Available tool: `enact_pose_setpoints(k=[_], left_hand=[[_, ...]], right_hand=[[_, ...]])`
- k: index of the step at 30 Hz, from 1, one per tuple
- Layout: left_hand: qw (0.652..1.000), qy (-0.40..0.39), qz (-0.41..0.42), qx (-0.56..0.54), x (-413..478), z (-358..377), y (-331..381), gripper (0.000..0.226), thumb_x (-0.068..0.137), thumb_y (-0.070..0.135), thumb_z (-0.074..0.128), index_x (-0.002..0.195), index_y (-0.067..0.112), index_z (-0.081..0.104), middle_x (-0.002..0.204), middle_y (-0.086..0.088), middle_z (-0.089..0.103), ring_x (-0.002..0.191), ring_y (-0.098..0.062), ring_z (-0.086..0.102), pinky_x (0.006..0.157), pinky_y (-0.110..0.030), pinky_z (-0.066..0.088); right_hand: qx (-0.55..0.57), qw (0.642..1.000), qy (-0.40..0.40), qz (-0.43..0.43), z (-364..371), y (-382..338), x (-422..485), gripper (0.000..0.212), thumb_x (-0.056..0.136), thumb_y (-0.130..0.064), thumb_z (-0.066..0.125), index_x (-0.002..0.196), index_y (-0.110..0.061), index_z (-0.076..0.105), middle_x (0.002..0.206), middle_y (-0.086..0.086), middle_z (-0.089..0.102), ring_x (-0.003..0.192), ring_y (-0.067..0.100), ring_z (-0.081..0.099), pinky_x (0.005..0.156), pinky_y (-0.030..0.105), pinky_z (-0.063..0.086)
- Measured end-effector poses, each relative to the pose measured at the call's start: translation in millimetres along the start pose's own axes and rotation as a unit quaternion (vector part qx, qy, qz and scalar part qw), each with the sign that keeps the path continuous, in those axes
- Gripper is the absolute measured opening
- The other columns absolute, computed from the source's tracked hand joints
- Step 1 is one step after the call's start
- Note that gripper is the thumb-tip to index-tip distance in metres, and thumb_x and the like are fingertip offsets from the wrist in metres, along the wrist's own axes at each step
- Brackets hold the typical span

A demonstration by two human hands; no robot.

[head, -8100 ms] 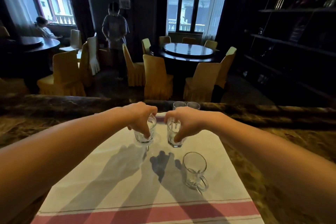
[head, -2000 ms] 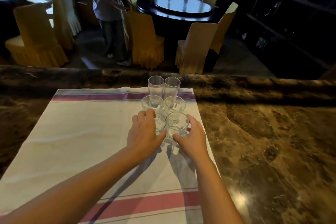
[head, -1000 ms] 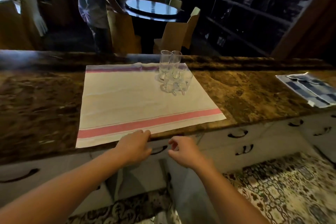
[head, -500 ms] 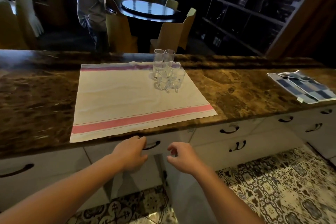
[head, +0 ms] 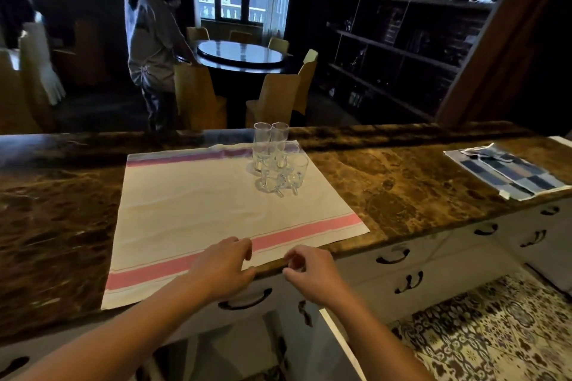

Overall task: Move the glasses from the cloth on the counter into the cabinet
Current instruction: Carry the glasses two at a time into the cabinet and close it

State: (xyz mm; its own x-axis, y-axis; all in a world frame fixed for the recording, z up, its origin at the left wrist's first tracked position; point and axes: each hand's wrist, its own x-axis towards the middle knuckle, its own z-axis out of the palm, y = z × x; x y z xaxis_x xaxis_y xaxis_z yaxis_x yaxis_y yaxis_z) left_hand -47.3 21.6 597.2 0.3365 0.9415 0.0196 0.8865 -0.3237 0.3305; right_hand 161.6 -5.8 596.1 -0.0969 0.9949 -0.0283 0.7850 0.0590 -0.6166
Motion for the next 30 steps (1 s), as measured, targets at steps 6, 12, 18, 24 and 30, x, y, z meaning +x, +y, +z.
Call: enact_pose_setpoints(k=[6,12,18,24,30], left_hand=[[1.0,-0.024,0.012,0.003,55,-5,-7,0.026,0.085,0.054,0.056,0.101,0.035,0.051,0.093,0.013,0.053,0.083,-0.009,0.054,0.07,-0.026,0.047],[0.999,-0.028,0.013,0.024,136,-23,-11,0.029,0.087,0.052,0.056,0.106,0.03,0.052,0.099,0.008,0.058,0.085,-0.013,0.054,0.07,-0.028,0.045],[0.998,0.046,-0.024,-0.019,239,-85,-9,0.027,0.089,0.046,0.063,0.111,0.032,0.058,0.108,0.007,0.064,0.089,-0.009,0.059,0.076,-0.022,0.05],[0.995,0.078,-0.06,-0.026,310,-120,-15,0.019,0.09,0.041,0.063,0.101,0.028,0.054,0.099,0.005,0.062,0.082,-0.009,0.059,0.076,-0.027,0.054],[0.996,-0.007,-0.072,-0.046,322,-82,-20,0.036,0.084,0.053,0.066,0.112,0.033,0.056,0.112,0.007,0.063,0.091,-0.009,0.06,0.083,-0.027,0.055]], right_hand=[[0.032,0.998,0.046,0.013,-16,10,46,0.034,0.084,-0.037,0.065,0.116,-0.028,0.066,0.097,-0.016,0.065,0.084,0.001,0.061,0.075,0.016,0.05],[0.051,0.996,0.072,0.018,-48,15,123,0.027,0.086,-0.032,0.066,0.113,-0.032,0.066,0.091,-0.022,0.062,0.077,0.003,0.063,0.066,0.009,0.047],[0.049,0.992,0.109,-0.041,-107,2,232,0.019,0.089,-0.029,0.067,0.108,-0.029,0.067,0.089,-0.019,0.061,0.075,0.0,0.062,0.057,0.007,0.045],[-0.004,0.994,0.078,-0.075,-135,-1,331,0.02,0.085,-0.028,0.067,0.104,-0.022,0.069,0.094,-0.007,0.066,0.084,0.009,0.06,0.076,0.03,0.057],[-0.066,0.996,-0.058,-0.034,-116,24,360,0.049,0.078,-0.03,0.078,0.123,-0.035,0.06,0.126,-0.002,0.055,0.105,0.017,0.054,0.081,0.029,0.054]])
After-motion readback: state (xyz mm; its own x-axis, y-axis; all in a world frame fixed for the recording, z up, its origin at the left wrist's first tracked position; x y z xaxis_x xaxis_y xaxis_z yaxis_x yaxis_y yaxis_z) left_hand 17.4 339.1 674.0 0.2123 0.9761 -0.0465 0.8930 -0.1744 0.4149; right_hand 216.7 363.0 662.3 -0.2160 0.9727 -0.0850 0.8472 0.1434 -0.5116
